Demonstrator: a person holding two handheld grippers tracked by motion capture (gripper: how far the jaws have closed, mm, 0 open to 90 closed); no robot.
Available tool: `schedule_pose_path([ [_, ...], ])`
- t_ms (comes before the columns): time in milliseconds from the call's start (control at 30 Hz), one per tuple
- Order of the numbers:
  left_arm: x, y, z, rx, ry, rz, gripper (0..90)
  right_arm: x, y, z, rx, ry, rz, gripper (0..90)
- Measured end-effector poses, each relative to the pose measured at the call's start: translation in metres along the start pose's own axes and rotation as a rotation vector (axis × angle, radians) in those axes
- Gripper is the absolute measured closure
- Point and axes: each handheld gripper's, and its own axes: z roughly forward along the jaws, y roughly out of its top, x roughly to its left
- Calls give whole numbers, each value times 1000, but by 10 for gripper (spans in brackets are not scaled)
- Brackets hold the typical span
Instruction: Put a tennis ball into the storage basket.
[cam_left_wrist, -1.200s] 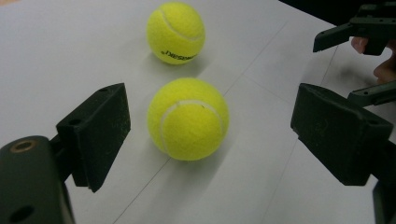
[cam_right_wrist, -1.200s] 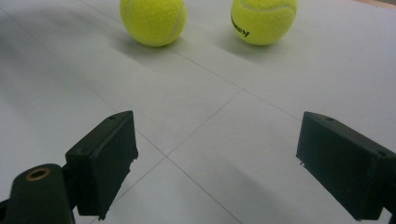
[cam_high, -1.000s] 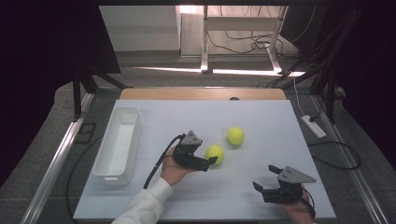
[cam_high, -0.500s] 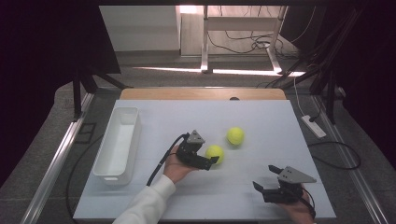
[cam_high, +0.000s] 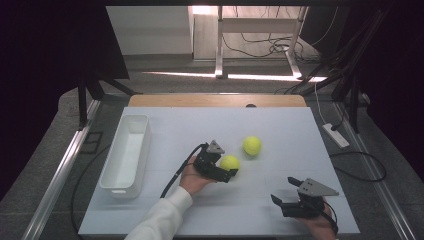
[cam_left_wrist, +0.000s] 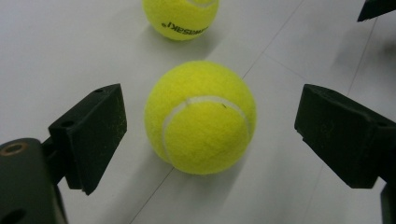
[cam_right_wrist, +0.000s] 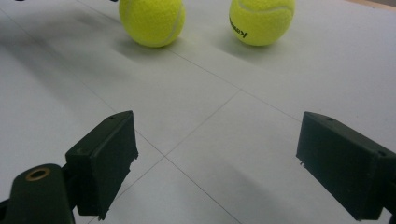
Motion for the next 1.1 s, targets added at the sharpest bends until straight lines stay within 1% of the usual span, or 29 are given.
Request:
schedule_pose_path([
  [100, 1, 0, 3, 8, 6, 1, 95, 0, 0, 0, 0, 1, -1, 118],
  [200, 3, 0, 7, 20, 11, -7, 93, 0, 0, 0, 0, 1, 0, 118],
  [267, 3, 0, 9, 23, 3, -14, 90, 0, 0, 0, 0, 1, -1, 118],
  [533, 5, 1, 16, 31, 2, -20, 84, 0, 0, 0, 0, 0, 1, 118],
  [767, 4, 2, 23, 57, 4, -17, 81, -1, 0, 0, -1, -1, 0, 118],
  [933, 5, 3, 24, 66, 5, -10, 80, -1, 0, 0, 1, -6, -2, 118],
  [1100, 6, 2, 27, 71, 3, -19, 81, -1, 0, 0, 0, -6, -2, 118],
])
